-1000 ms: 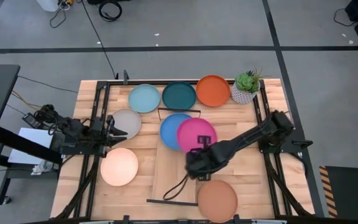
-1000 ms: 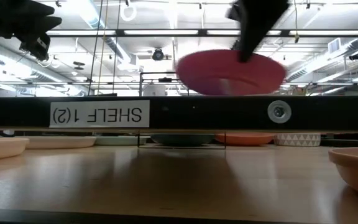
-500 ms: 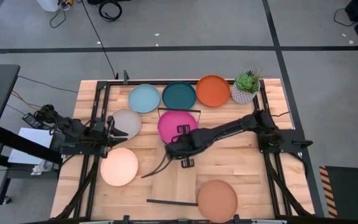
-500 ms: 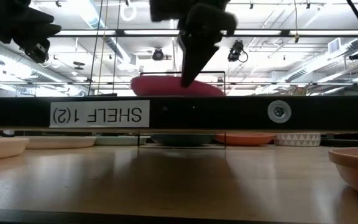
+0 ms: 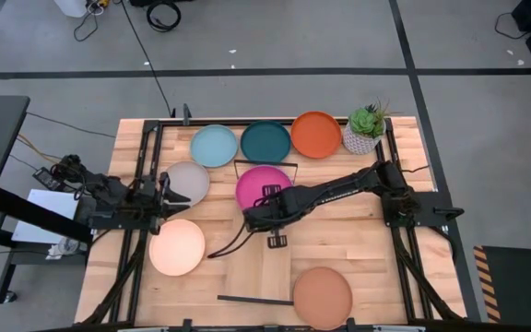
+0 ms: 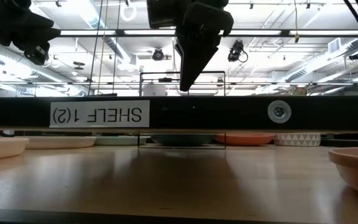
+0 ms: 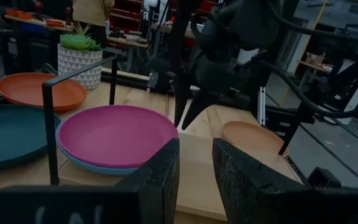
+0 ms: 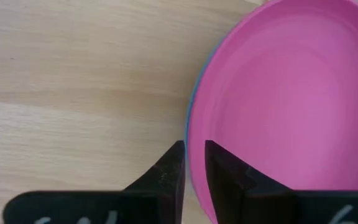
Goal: Place and stack plates onto a shelf
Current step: Put the gray plate on the shelf
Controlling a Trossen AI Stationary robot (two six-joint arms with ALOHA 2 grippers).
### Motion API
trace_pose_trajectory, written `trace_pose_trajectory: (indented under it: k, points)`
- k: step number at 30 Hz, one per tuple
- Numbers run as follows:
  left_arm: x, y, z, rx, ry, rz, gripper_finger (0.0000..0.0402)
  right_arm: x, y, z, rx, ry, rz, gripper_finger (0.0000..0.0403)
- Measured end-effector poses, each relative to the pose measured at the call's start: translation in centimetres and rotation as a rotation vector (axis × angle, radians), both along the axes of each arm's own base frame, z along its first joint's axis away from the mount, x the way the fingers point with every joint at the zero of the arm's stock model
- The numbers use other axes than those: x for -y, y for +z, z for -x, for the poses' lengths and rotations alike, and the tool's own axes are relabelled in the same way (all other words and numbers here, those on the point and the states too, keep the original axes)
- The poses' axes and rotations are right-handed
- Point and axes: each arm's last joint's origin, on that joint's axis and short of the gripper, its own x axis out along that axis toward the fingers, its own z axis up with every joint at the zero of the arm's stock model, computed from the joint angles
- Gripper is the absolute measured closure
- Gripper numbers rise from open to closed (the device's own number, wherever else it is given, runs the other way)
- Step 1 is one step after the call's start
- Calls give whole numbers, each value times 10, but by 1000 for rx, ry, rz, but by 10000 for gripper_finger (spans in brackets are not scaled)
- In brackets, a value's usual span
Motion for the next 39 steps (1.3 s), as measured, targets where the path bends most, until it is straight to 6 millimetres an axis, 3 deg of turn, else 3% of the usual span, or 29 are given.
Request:
trace_pose_trajectory:
  k: [12,19,24,30,39]
  points:
    - [0,0,0,1,15,41,299,-24,31,28,49,-70,130,324]
    - [0,1,0,8,15,52,299,-41,22,40,67,-69,155,324]
    - [0,1,0,8,15,53,299,-35,19,62,107,-142,121,325]
    - [0,1,0,8,15,77,299,-24,26,99,283,-181,33,325]
    - [0,1,0,8,16,82,299,-6,-1,146,424,-263,-65,325]
